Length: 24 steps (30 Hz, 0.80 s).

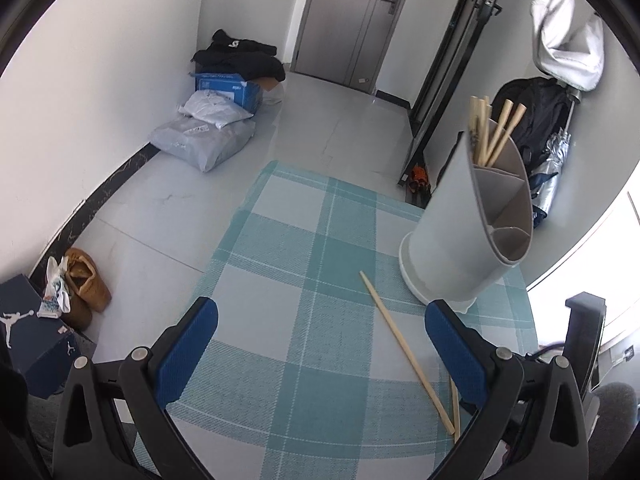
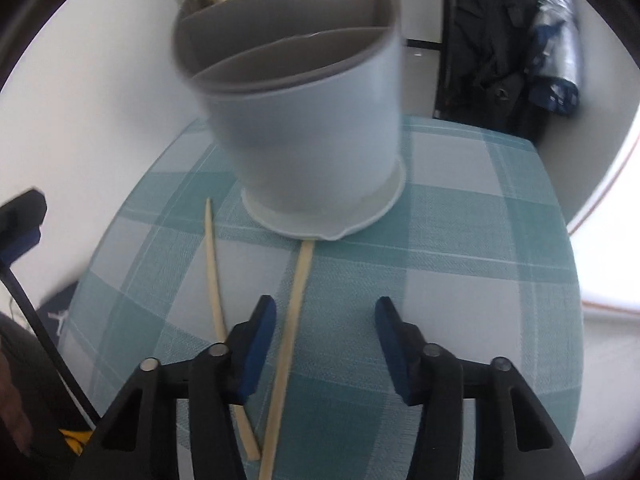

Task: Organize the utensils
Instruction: 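Lower the right gripper to a loose chopstick on the cloth and close on it, then lift the chopstick with the right gripper while the left gripper grasps the last chopstick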

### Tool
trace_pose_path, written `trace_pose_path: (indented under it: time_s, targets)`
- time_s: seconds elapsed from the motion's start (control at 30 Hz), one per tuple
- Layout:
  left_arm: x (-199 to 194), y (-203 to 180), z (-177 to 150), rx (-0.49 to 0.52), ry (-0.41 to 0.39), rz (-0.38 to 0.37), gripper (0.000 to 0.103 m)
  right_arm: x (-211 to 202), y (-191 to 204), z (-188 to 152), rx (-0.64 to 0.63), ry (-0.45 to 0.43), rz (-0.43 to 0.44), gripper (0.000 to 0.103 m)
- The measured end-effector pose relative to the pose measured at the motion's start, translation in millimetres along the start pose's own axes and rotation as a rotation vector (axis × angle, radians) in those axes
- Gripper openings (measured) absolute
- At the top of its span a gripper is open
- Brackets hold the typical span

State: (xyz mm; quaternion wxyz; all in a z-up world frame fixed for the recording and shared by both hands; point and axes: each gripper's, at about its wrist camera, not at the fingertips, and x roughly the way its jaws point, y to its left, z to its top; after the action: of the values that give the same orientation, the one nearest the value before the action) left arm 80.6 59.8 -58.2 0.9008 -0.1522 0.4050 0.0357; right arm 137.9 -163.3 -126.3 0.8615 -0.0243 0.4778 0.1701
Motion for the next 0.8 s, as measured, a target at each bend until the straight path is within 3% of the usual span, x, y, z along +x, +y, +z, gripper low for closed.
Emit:
trace_pose_path:
  time_s: [0.1,0.17,0.27,0.8]
  targets:
    - [1.7,6.0,1.4,-0.023,0.010,-0.005,0.102,1.2,13.7,-3.6,-0.074,-0.013,-0.050,0.037]
    - [2.1,8.9,1.7,-0.037,0.019,-0.007,0.102,1.8,22.1,-6.2,-0.126,-0.017,-0.079,0.020]
    - [3.0,13.1,2.3,-0.057,0.030,-0.011,0.102,2.2,30.3,-5.2,-0.170,0.003,-0.064,0.007]
    - [1.9,42.9,16.0,-0.196,0.031,-0.042,0.102,-32.0,16.1,-34.8,-0.159,0.212,0.040,0.009]
